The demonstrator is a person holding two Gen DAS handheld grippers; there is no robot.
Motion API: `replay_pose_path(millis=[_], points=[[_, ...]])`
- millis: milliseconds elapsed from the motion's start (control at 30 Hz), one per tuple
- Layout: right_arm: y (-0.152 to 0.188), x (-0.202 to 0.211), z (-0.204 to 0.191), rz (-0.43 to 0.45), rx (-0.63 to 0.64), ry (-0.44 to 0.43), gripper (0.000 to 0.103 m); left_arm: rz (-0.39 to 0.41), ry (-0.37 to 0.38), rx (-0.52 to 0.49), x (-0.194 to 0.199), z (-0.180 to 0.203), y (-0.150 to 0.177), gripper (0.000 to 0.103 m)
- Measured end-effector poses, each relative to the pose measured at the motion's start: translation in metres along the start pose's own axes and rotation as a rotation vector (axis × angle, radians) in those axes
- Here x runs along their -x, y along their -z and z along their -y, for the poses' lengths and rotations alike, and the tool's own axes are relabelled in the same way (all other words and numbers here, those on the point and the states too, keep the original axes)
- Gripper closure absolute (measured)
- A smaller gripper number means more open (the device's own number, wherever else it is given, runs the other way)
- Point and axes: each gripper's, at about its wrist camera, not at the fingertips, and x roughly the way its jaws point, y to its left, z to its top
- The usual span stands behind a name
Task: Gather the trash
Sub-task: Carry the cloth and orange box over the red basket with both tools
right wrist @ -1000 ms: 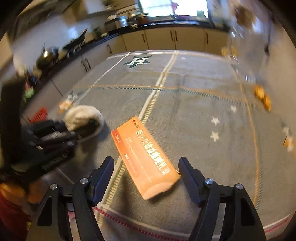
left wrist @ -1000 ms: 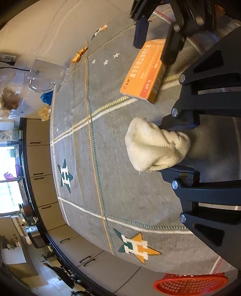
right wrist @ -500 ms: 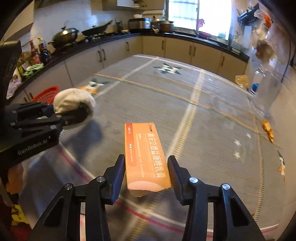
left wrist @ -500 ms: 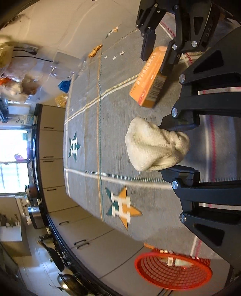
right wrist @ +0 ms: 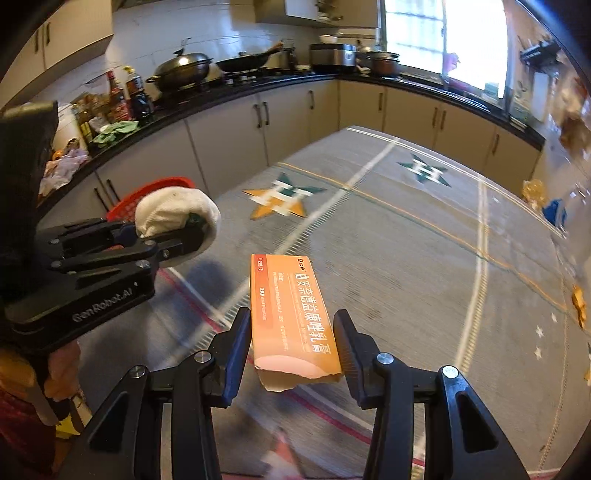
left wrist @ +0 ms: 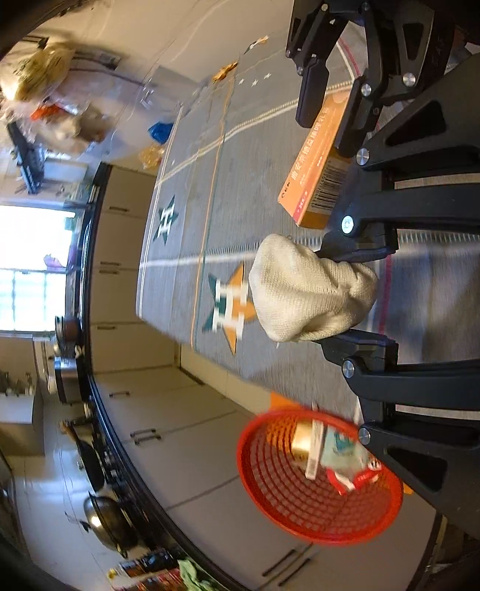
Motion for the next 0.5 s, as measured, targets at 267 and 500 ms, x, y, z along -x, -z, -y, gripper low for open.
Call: replay_pose_path(millis=[267, 500], points=[[-0.039, -0.011, -0.044, 0.021, 0.000, -0.104, 0.054, 0.018, -0.068, 0.097, 0.015, -0.069, 0.008, 0.074], [-0.075, -0.044, -0.092, 0.003, -0.009, -0.195, 0.054, 0.003, -0.149, 0.195, 0.015, -0.136, 0.019, 0.074]])
